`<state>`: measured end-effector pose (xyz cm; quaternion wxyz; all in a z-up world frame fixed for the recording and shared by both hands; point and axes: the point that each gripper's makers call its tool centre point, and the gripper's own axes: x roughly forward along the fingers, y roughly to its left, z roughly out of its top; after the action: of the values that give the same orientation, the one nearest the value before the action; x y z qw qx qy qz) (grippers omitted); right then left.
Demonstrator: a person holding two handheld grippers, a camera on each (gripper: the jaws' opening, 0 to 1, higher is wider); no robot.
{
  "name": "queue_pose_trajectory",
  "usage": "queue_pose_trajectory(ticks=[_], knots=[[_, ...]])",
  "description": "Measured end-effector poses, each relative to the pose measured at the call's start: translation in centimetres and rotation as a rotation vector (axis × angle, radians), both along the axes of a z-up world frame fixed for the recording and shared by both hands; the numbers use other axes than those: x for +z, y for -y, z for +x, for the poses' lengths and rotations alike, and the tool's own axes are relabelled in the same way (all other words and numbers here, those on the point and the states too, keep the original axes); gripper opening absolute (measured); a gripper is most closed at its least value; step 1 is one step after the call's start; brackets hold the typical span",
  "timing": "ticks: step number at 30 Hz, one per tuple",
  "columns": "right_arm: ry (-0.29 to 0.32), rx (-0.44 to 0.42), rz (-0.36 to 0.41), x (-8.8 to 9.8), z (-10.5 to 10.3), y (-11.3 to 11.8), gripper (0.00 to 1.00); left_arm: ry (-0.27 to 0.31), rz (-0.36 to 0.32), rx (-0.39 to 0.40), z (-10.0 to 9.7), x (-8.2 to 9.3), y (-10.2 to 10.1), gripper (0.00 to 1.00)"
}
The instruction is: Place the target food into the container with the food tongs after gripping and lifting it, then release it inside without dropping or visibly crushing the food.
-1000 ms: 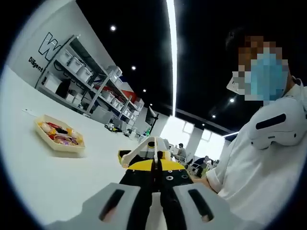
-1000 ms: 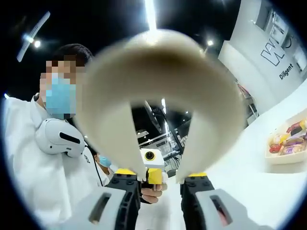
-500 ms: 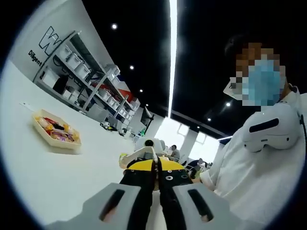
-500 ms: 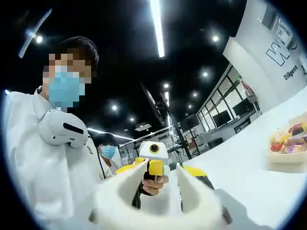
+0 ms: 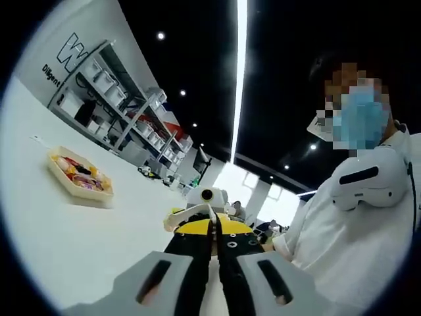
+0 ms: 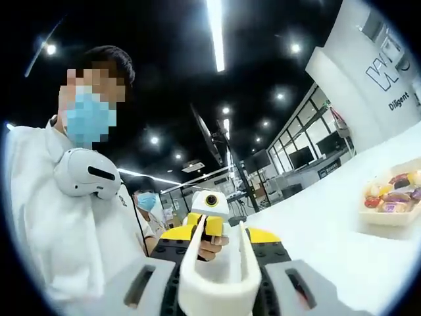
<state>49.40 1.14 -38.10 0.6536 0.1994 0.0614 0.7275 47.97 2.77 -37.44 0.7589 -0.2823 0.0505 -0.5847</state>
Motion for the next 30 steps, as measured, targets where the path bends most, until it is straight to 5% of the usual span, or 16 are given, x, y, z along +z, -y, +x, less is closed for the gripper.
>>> queue_pose_trajectory(ticks=[19, 23, 30], knots=[[0.013, -0.002, 0.021, 0.48, -0.37, 0.17, 0.18, 0.034, 0.010, 0.027, -0.33, 0.39, 0.03, 0.03], [0.015, 0.005, 0.010, 0.30, -0.51, -0.15, 0.18, 0.031, 0.039, 0.025, -0.35, 0.10, 0.62, 0.11], [0.020, 0.011, -0.002, 0.06, -0.69, -0.44, 0.19, 0.033, 0.060, 0.026, -0.15, -0.06, 0.64, 0.06]])
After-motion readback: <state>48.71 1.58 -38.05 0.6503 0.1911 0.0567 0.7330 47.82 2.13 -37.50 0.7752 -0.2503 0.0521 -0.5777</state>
